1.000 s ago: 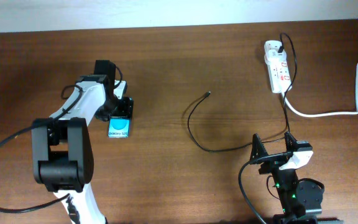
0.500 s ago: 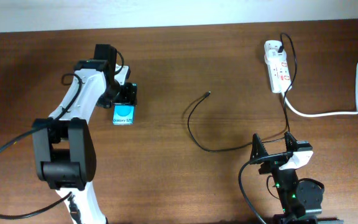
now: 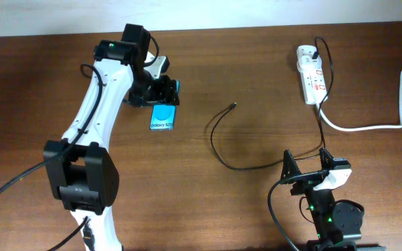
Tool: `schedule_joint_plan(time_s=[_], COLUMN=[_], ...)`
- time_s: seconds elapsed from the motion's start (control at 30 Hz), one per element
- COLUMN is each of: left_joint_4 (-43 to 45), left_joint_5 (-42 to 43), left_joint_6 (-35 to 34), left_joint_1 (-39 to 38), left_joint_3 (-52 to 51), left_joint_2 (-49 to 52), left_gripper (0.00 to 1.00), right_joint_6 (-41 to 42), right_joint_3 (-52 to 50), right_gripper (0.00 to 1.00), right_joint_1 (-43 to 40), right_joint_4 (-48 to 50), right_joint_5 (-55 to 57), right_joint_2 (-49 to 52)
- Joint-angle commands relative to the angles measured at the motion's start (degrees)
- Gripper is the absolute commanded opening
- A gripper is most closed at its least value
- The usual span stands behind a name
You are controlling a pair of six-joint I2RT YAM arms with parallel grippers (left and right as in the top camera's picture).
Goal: Plug charger to phone and switch on socket
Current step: 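Lift the phone upright with the left gripper toward the center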
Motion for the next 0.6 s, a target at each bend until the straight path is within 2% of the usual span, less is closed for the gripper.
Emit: schedule_joint_plan(time_s=[0.0, 0.13, 0.23, 0.4, 0.5, 0.57], left_joint_4=[-4.0, -10.5, -13.0, -13.1, -13.3, -14.1], left_joint_5=[3.0, 3.8, 5.3, 17.1, 19.7, 22.0], left_joint_6=[-1.2, -3.4, -7.8, -19.5, -25.5, -26.4], left_joint_1=[-0.2, -0.3, -0.4, -0.9, -2.4, -2.6], left_joint_3=[2.5, 6.6, 7.2, 7.2, 7.2, 7.2], left_joint_2=[0.1, 0.1, 0.1, 0.1, 0.1, 0.1], left_gripper=[0.36, 0.37, 0.37, 0.36, 0.37, 0.36], right_joint_6=[0.4, 0.4, 0.4, 0.4, 0.4, 0.4], right_joint_3=[-0.3, -0.3, -0.3, -0.3, -0.3, -0.3], right_gripper=[0.98, 0.98, 0.98, 0.98, 0.98, 0.98], right_joint_1=[0.5, 0.5, 0.5, 0.5, 0.5, 0.5], right_joint_4=[-0.3, -0.3, -0.3, -0.3, -0.3, -0.3], right_joint_5=[0.1, 0.1, 0.1, 0.1, 0.1, 0.1], right_joint_2=[-0.3, -0.3, -0.3, -0.3, -0.3, -0.3])
